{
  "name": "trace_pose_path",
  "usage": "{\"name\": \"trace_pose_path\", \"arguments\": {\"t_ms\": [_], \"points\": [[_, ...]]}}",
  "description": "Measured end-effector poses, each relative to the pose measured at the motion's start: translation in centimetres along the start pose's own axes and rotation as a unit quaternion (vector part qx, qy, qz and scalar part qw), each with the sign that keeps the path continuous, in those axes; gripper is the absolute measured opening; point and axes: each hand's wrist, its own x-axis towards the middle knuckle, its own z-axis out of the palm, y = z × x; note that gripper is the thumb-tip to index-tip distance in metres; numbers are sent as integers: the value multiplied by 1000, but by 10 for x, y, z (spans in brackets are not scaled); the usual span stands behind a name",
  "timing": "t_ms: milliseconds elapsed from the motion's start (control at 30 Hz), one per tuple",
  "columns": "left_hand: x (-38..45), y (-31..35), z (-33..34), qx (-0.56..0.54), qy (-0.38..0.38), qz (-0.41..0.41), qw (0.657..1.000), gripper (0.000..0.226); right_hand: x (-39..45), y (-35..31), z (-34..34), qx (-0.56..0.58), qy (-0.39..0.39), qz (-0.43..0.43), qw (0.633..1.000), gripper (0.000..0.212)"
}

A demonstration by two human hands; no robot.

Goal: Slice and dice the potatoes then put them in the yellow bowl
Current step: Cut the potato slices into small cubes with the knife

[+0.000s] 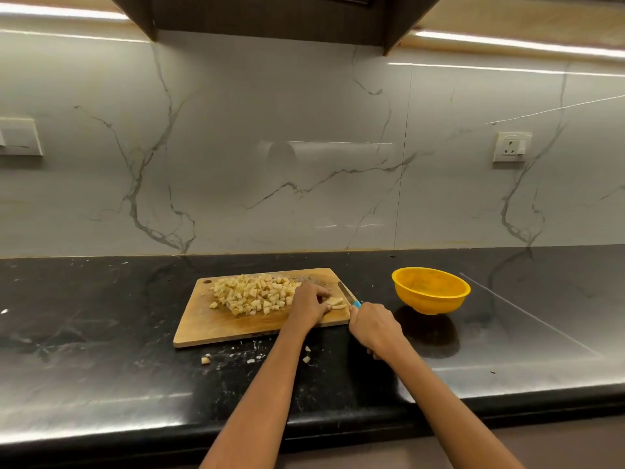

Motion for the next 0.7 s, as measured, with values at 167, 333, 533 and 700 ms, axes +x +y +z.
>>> {"name": "trace_pose_path", "arguments": {"t_ms": [167, 333, 533, 700], "points": [[1, -1, -1, -19, -3, 0, 1000, 42, -14, 6, -1, -69, 12, -1, 998, 37], [-3, 0, 0, -17, -3, 1, 1000, 51, -19, -4, 3, -129, 28, -30, 991, 32], [-1, -1, -2, -25, -14, 18, 999, 39, -9, -2, 8, -117, 30, -34, 992, 36], [2, -3, -4, -23, -28, 22, 999, 39, 3, 7, 1, -90, 18, -27, 995, 38]]}}
